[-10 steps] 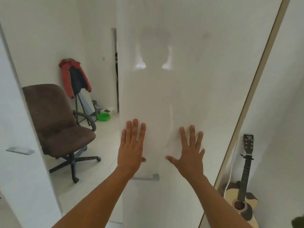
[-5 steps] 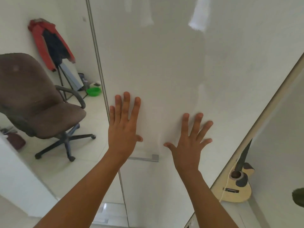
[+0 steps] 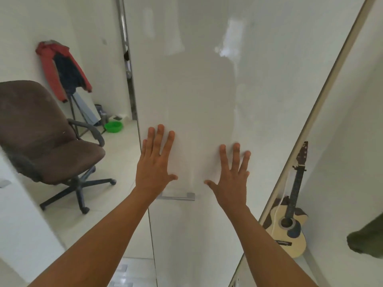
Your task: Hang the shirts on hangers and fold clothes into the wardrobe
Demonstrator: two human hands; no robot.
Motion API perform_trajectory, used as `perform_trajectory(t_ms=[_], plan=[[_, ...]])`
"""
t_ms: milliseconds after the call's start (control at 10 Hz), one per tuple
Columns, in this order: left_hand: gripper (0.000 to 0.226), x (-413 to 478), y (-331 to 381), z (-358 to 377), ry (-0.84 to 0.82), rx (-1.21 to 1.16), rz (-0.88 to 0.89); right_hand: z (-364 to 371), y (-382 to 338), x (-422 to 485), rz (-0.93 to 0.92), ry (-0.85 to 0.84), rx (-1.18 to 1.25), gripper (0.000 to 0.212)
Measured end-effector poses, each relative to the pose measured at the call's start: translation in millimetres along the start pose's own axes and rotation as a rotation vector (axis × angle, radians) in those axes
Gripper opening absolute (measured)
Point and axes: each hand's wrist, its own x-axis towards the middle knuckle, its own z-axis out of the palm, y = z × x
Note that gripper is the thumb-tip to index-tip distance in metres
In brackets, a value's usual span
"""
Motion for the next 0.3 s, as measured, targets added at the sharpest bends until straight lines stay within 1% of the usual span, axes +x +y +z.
perform_trajectory(t_ms=[100, 200, 300], plan=[[0.148, -16.2, 4.9, -11.6, -0.074, -0.054, -0.021, -22.1, 5.1, -6.6, -0.034, -0.048, 0.01, 0.119], [0.142, -28.8, 6.1, -19.3, -0.193, -0.106, -0.045, -46.7, 11.9, -3.0, -0.061, -0.152, 0.011, 0.11], [0.131, -45.3, 9.9, -22.8, -0.295, -0.21, -0.066, -62.8, 23.0, -12.9, -0.054, -0.231, 0.018, 0.108]])
